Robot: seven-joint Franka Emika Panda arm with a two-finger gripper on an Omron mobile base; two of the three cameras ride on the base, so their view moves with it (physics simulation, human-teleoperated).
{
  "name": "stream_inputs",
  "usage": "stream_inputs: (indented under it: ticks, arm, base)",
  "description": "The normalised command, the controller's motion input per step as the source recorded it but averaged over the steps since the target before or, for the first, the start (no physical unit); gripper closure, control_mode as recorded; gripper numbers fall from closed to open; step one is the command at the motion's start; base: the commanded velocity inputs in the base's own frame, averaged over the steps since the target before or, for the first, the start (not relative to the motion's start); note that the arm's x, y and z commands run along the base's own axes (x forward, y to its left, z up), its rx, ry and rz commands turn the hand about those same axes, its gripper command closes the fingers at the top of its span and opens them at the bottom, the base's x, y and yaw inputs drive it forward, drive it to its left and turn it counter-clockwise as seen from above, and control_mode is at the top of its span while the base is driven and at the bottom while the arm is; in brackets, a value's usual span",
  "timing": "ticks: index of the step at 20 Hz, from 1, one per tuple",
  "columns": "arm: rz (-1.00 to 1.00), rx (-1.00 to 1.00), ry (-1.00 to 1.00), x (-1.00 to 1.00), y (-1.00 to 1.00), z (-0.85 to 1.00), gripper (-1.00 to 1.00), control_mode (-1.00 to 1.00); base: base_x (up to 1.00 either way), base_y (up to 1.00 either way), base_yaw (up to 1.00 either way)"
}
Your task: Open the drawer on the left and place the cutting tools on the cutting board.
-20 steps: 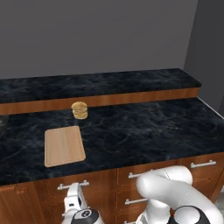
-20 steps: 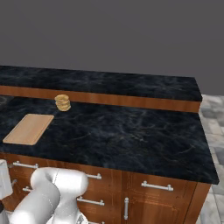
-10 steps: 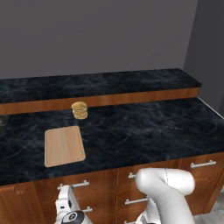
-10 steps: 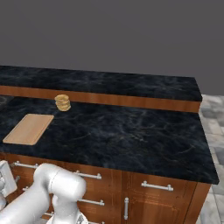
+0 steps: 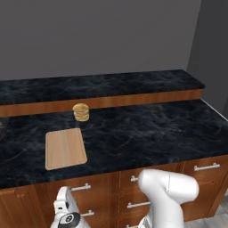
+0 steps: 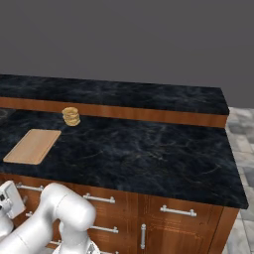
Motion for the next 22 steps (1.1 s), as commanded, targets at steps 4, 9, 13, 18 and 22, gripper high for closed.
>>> stream_inputs:
  ticks: [4,9,13,18,22]
  arm:
    - [0.00,0.00,0.00,0.46,0.00,-0.26,-1.00,-1.00]
    - [0.00,0.00,0.00,0.49,0.00,-0.30,-1.00,-1.00]
    - [0.00,0.00,0.00,0.37,0.00,-0.34,-1.00,-1.00]
    - [0.00,0.00,0.00,0.03,0.00,-0.01,1.00,-1.00]
    - [0.00,0.00,0.00,-0.20,0.00,0.00,1.00,-1.00]
  base:
    - [0.00,0.00,0.00]
    - [0.00,0.00,0.00]
    - [0.00,0.00,0.00]
    - [0.00,0.00,0.00]
    - [0.00,0.00,0.00]
